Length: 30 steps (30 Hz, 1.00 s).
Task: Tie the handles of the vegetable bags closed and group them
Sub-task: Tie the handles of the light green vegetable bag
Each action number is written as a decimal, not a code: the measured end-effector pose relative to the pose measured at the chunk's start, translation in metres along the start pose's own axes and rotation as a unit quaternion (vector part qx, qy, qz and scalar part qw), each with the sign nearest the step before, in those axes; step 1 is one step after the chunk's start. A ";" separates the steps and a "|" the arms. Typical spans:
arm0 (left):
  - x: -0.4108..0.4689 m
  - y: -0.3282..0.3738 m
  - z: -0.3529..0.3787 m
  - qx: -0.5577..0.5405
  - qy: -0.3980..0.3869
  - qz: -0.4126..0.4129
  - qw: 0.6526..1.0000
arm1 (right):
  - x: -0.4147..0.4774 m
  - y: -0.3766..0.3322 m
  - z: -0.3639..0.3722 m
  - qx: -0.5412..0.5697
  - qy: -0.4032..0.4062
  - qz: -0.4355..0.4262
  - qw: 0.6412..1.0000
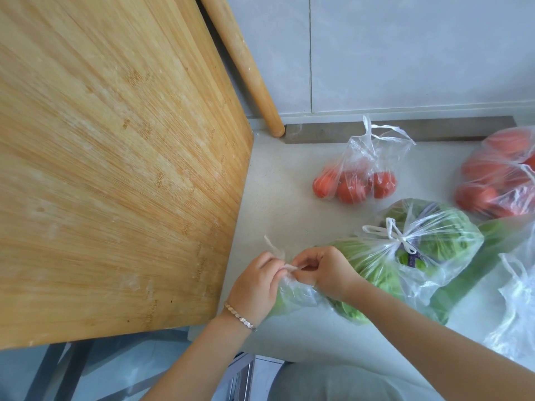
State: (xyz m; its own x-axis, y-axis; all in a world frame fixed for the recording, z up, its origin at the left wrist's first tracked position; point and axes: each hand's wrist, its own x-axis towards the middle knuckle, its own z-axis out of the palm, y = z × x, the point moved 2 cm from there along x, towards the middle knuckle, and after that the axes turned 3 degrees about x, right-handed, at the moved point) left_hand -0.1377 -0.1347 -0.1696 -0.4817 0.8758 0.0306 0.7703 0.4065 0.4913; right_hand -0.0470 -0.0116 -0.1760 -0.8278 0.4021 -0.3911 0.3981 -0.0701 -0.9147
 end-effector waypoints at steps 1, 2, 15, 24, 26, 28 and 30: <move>0.000 -0.001 0.000 0.002 0.018 0.001 1.000 | 0.000 -0.001 0.000 0.029 -0.007 0.018 0.999; 0.000 -0.002 -0.001 0.001 0.036 -0.003 0.999 | -0.001 -0.001 0.000 0.075 -0.012 0.040 0.996; 0.005 0.004 0.000 -0.377 -0.163 -0.350 0.842 | -0.013 0.001 0.004 -0.225 0.000 -0.221 0.949; 0.010 -0.002 -0.002 -0.243 -0.102 -0.320 0.910 | -0.015 0.006 -0.001 -0.435 0.049 -0.412 0.799; 0.012 -0.004 -0.001 -0.212 -0.076 -0.309 0.924 | -0.018 0.005 -0.003 -0.430 0.048 -0.412 0.802; 0.012 -0.010 0.000 -0.184 -0.065 -0.310 0.931 | -0.023 0.006 -0.003 -0.418 0.044 -0.406 0.811; 0.011 -0.018 0.003 -0.160 -0.066 -0.317 0.933 | -0.028 0.012 0.001 -0.409 0.029 -0.401 0.819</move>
State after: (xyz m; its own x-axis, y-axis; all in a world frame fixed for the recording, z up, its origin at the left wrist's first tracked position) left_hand -0.1554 -0.1317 -0.1811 -0.7263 0.5192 -0.4506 0.1739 0.7729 0.6102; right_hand -0.0193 -0.0245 -0.1758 -0.9419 0.0634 0.3297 -0.1135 0.8640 -0.4905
